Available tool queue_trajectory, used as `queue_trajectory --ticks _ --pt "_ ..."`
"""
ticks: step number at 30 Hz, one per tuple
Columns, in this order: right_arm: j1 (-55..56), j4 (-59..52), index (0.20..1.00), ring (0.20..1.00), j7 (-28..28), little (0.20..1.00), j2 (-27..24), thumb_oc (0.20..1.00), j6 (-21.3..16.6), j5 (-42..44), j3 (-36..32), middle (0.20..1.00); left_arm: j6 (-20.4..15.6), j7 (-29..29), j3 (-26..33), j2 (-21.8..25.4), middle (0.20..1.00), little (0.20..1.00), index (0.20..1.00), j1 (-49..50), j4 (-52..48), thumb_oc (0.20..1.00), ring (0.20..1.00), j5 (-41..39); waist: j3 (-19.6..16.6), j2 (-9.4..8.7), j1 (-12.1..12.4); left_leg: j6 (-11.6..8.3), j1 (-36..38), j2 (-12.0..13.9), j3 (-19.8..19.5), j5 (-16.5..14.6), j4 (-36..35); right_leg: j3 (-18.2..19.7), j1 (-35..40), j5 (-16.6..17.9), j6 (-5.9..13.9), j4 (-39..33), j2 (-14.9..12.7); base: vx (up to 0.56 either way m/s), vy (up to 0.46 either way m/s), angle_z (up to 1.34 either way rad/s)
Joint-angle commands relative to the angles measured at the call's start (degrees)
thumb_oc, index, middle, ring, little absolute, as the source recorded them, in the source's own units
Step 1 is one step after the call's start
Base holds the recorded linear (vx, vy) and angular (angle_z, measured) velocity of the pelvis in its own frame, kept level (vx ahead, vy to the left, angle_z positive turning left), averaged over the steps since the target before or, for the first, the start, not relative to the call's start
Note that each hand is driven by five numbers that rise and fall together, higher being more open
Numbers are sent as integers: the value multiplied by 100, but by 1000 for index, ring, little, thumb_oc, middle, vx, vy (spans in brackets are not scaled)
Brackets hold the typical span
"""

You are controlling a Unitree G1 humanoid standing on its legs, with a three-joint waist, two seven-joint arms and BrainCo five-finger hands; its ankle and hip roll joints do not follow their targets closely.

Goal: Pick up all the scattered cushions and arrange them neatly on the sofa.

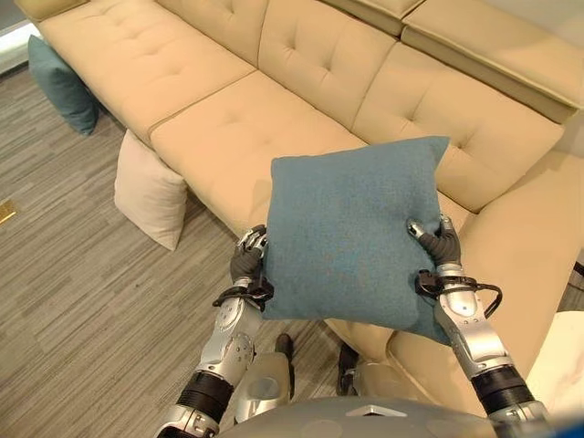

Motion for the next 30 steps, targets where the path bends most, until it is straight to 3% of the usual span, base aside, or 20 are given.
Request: queue_trajectory --ticks 1,7,10,13,15,16,19,20,22,24,29,30 --pt "-492 -499 200 200 34 200 29 200 -567 138 172 200 -336 -426 -293 -159 200 200 200 -381 -1134 200 200 338 -439 -75 -2 57 -345 17 88 -113 -193 145 171 -48 627 -261 388 154 117 -46" --pt "-455 -543 200 200 161 200 202 200 -549 71 276 200 -262 -439 -215 21 200 200 200 -207 -1246 200 200 446 -646 -51 89 271 337 -29 400 -221 -518 408 251 -120 804 206 223 240 215 -72" --pt "-564 -574 200 200 216 200 295 200 -537 22 365 200 -257 -382 -168 124 200 200 200 -216 -1296 200 200 489 -526 54 63 463 554 -21 523 -308 -592 521 -296 23 1035 1360 208 113 230 -26" --pt "-733 -512 200 200 274 200 351 200 -527 -10 537 200 -302 -356 -86 115 200 200 200 -186 -1315 200 200 493 -492 92 163 497 885 -104 767 -482 -743 -338 -538 98 1013 1021 -69 106 91 -85" --pt "-802 -498 200 200 302 200 331 200 -518 -19 590 200 -303 -389 -24 97 200 200 200 -116 -1340 200 200 454 -460 150 253 488 1043 -87 919 -598 -766 -1129 -690 254 978 679 -249 167 11 -84" --pt "-835 -461 200 200 313 200 359 200 -519 -50 592 200 -319 -432 17 83 200 200 200 -82 -1308 200 200 432 -446 201 283 471 1172 -34 950 -770 -716 -1417 -770 251 1072 645 -359 143 -31 -57" --pt "-763 -481 200 200 274 200 269 200 -507 -165 422 200 -361 -556 -33 -27 200 200 200 -130 -1235 200 200 332 -477 53 165 458 1103 -180 925 -775 -553 -1038 -654 456 981 268 -180 159 -93 -21" --pt "-610 -541 200 200 217 200 176 200 -524 -177 319 200 -293 -631 -156 -74 200 200 200 -174 -1219 200 200 361 -550 11 90 337 1068 -154 905 -976 -154 -1092 -286 438 882 -132 -84 250 -148 57" --pt "-560 -506 200 200 200 200 109 200 -547 -136 313 200 -283 -639 -191 -101 200 200 200 -172 -1228 200 200 377 -555 -17 100 245 880 -122 841 -1051 366 -1052 -76 424 808 -338 -65 145 -92 61" --pt "-566 -466 200 200 226 200 43 200 -525 -75 332 200 -277 -631 -201 -120 200 200 200 -193 -1274 200 200 368 -528 -19 147 117 492 -47 506 -903 476 -876 33 364 773 -445 -25 50 28 -4" --pt "-604 -378 200 200 199 200 6 200 -523 30 387 200 -313 -487 -207 -91 200 200 200 -342 -1321 200 200 445 -470 42 194 -25 142 202 53 -368 -107 -598 184 265 784 -459 55 69 89 -40" --pt "-574 -389 200 200 206 200 0 200 -518 1 378 200 -325 -485 -213 -130 200 200 200 -329 -1328 200 200 413 -517 158 175 -32 344 297 44 -241 -536 -569 243 200 783 -452 120 173 213 -69"
